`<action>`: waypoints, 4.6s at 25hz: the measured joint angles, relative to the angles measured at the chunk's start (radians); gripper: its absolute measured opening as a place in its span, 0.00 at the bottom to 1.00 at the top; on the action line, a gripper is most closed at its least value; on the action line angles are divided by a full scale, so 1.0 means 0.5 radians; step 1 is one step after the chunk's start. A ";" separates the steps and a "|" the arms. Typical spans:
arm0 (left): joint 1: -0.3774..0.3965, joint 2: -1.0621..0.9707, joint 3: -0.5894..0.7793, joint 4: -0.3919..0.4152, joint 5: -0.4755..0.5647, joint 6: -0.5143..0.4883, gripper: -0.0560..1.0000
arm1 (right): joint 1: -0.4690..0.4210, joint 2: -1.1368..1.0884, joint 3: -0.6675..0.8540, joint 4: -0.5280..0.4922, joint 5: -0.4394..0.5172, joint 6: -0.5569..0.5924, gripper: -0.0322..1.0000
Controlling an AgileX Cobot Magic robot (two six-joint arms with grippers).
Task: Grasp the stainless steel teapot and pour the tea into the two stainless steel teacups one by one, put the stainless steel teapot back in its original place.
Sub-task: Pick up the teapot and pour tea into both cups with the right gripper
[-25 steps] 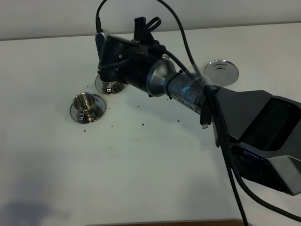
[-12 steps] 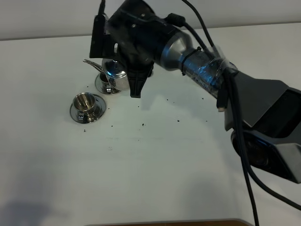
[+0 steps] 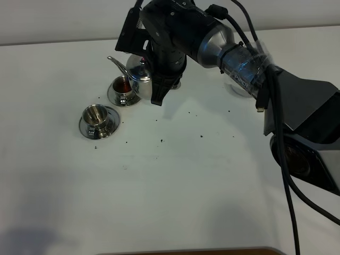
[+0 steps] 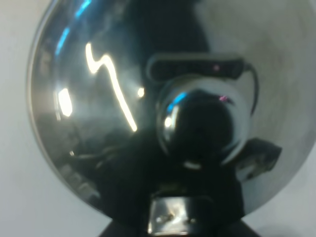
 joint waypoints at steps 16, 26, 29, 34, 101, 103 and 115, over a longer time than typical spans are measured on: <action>0.000 0.000 0.000 0.000 0.000 0.000 0.61 | 0.015 -0.058 0.090 -0.056 0.005 -0.027 0.22; 0.000 0.000 0.000 0.000 0.000 0.000 0.61 | 0.291 -0.132 0.091 -0.355 0.005 0.057 0.22; 0.000 0.000 0.000 0.000 0.000 0.000 0.61 | 0.366 -0.132 0.091 -0.413 0.005 0.097 0.22; 0.000 0.000 0.000 0.000 0.000 0.000 0.61 | 0.436 -0.157 0.221 -0.484 -0.002 0.169 0.22; 0.000 0.000 0.000 0.000 0.000 0.000 0.61 | 0.703 0.090 0.539 -1.849 -0.020 0.114 0.22; 0.000 0.000 0.000 0.000 0.000 0.000 0.61 | 0.703 0.090 0.539 -1.880 -0.020 0.112 0.22; 0.000 0.000 0.000 0.000 0.000 0.000 0.61 | 0.707 0.090 0.539 -1.983 -0.020 0.011 0.22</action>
